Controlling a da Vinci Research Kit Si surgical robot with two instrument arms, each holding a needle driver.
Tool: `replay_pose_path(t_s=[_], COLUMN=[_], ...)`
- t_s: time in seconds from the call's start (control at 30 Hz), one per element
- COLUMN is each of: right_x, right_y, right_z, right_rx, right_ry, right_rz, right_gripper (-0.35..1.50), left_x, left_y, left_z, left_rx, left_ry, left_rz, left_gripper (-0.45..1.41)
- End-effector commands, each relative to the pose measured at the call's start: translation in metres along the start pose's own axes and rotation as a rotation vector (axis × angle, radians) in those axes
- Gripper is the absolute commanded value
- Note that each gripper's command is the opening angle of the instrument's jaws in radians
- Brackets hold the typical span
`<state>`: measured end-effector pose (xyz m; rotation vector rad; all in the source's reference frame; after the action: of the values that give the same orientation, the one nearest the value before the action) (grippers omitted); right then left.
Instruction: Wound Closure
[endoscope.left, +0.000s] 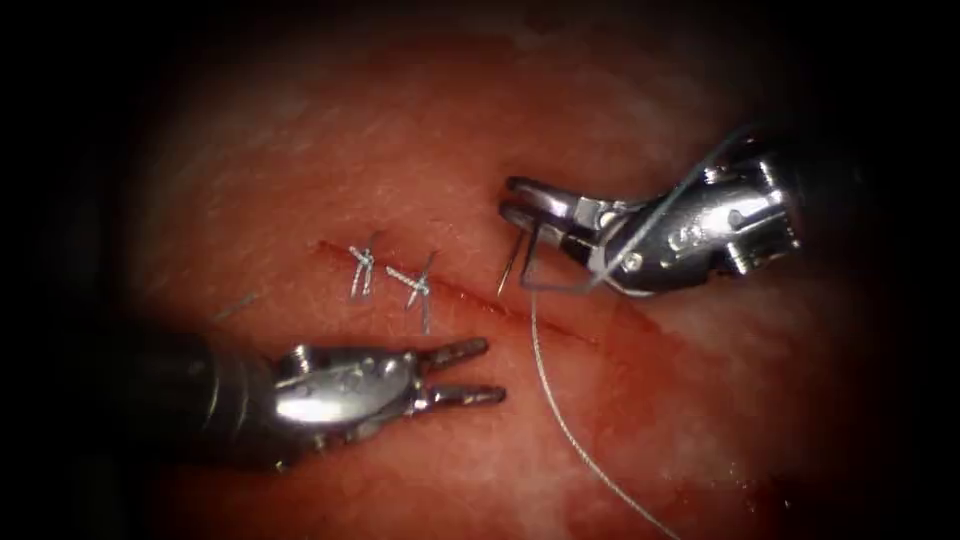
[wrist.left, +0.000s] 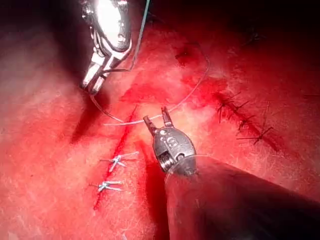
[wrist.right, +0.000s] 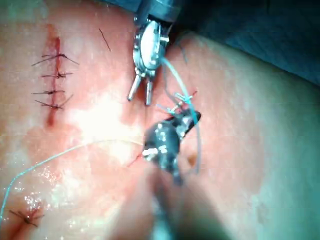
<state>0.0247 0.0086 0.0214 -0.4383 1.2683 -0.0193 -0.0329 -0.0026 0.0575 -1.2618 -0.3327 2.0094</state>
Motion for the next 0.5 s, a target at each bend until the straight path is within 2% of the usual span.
replay_pose_path(t_s=[0.03,0.5], right_x=[-0.0004,-0.0034], right_y=[-0.0012,-0.0026], right_z=[0.0008,0.0025], right_rx=[0.002,0.010], right_ry=[0.003,0.003], right_rz=[0.000,-0.100], right_gripper=[-0.35,-0.35], left_x=[-0.0013,-0.0052], left_y=[0.0006,-0.0022], left_z=[0.0006,0.0031], left_rx=[0.000,0.035], left_ry=[-0.009,-0.060], left_rz=[-0.003,0.029], left_gripper=[-0.03,-0.01])
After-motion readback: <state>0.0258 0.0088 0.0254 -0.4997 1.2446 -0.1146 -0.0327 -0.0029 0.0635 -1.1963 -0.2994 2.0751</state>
